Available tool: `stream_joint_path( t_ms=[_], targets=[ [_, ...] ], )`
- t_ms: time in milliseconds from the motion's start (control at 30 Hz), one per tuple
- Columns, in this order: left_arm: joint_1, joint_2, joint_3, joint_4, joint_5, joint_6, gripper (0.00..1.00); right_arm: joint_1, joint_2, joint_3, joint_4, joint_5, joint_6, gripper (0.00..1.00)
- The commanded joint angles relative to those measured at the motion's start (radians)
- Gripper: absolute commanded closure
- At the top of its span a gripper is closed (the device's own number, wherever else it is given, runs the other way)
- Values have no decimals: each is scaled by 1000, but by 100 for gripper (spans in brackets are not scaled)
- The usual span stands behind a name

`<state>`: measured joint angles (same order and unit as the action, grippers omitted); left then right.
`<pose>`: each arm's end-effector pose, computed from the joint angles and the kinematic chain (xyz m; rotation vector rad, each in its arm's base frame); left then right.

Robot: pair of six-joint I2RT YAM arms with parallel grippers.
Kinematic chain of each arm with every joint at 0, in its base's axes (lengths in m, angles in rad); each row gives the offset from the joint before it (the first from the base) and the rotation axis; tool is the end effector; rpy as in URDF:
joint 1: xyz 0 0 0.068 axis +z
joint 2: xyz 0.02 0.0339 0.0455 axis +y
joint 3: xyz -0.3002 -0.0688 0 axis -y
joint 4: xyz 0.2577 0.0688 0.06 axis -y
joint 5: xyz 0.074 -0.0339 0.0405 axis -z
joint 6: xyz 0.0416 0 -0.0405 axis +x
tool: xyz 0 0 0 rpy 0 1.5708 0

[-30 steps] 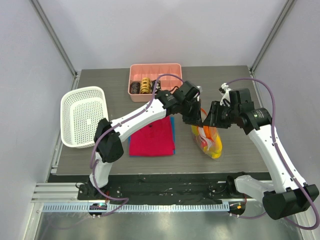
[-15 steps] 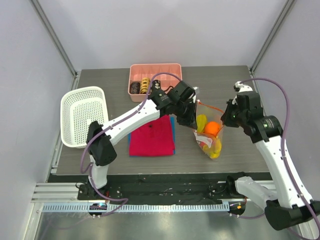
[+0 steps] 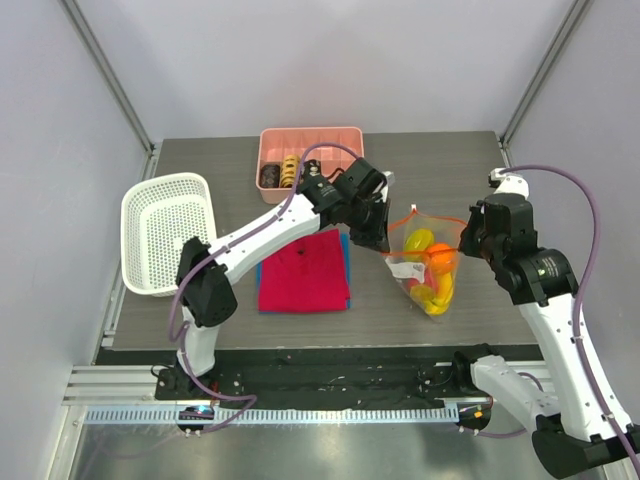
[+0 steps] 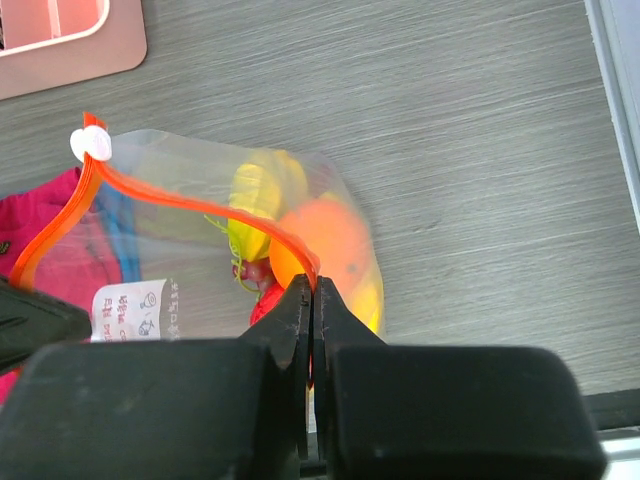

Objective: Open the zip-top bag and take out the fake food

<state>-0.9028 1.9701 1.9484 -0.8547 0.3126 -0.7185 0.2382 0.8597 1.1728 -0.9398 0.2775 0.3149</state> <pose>0.2801 -0.3756 0.3572 0.4026 2.6801 -1.0034 0.1418 0.0227 0.4105 0.2372 2.1571 0.0109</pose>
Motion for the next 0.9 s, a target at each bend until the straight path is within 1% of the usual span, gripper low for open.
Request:
stream_joint_path(
  t_ms=[0, 33, 67, 133, 167, 233, 267, 300, 333, 367, 400, 467, 500, 567, 633, 733, 800, 833, 867],
  targets=[
    [18, -23, -14, -33, -60, 94, 94, -2, -13, -13, 121, -30, -49, 99],
    [21, -34, -8, -32, -29, 102, 87, 0, -11, -21, 139, -67, -56, 99],
    [21, -40, 0, -23, -3, 105, 73, -2, -11, -25, 145, -128, -57, 99],
    [22, -51, 52, -9, 73, 71, 61, -2, -5, -39, 145, -167, -40, 99],
    [22, -66, 69, 34, 104, 45, 55, -2, -4, -42, 141, -199, -27, 99],
    [22, -91, 77, 133, 175, -30, 50, -2, -4, -61, 147, -233, 16, 99],
    [21, -118, 64, 276, 227, -118, 50, 0, -4, -65, 150, -242, 29, 99],
    [18, -131, 8, 355, 239, -177, 50, 0, -4, -68, 150, -253, 39, 99],
    [13, -138, -24, 431, 249, -226, 53, -2, -2, -70, 151, -251, 50, 99],
    [12, -140, -51, 506, 261, -305, 66, -2, 1, -67, 150, -251, 65, 99],
    [8, -117, -72, 584, 269, -323, 73, -2, 4, -64, 150, -254, 73, 98],
    [-7, -73, -63, 580, 273, -331, 80, 0, 12, -50, 148, -258, 95, 99],
    [-10, -42, -69, 538, 251, -329, 82, -2, 15, -41, 145, -259, 104, 99],
    [-11, -33, -103, 532, 229, -332, 87, -2, 25, -16, 139, -265, 118, 99],
    [-18, -53, -143, 553, 151, -293, 87, 0, 32, 1, 130, -264, 133, 99],
    [-22, -45, -137, 487, 7, -216, 87, -2, 33, 5, 128, -265, 164, 99],
    [-24, -31, -138, 485, -18, -197, 87, 0, 41, 4, 125, -265, 191, 99],
    [-25, -25, -144, 491, -38, -193, 85, -2, 44, 4, 128, -297, 213, 99],
    [-28, -16, -155, 520, -44, -187, 77, -2, 48, 4, 128, -310, 231, 99]
  ],
)
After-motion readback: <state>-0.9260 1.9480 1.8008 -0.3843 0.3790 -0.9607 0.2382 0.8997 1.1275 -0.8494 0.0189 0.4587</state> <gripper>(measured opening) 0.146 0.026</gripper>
